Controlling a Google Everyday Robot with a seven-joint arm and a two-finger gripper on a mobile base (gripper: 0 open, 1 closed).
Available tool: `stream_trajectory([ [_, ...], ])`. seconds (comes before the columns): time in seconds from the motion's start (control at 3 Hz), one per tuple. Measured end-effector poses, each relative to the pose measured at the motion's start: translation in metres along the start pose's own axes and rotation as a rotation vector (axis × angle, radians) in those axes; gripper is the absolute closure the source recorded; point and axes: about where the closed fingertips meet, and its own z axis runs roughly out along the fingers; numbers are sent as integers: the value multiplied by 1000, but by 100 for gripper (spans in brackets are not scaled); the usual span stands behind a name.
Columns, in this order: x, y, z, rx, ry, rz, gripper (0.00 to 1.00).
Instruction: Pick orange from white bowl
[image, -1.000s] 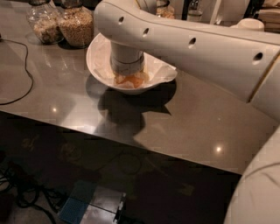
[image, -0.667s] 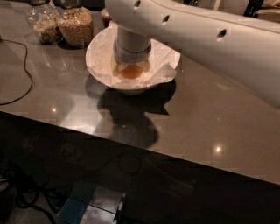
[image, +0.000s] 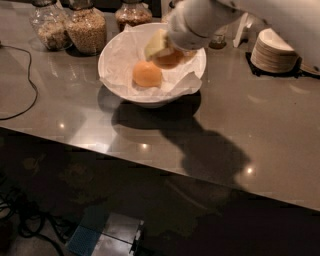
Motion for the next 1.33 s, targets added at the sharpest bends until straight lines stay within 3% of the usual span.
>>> stream_trajectory([
  [0.33,24,-11,17,-235,121,-4,100],
  [0.67,27,-3,23,-355,162,-41,100],
  [1.0,27,-3,23,-356,162,-42,100],
  [1.33,28,7,1,-404,126,-102,100],
])
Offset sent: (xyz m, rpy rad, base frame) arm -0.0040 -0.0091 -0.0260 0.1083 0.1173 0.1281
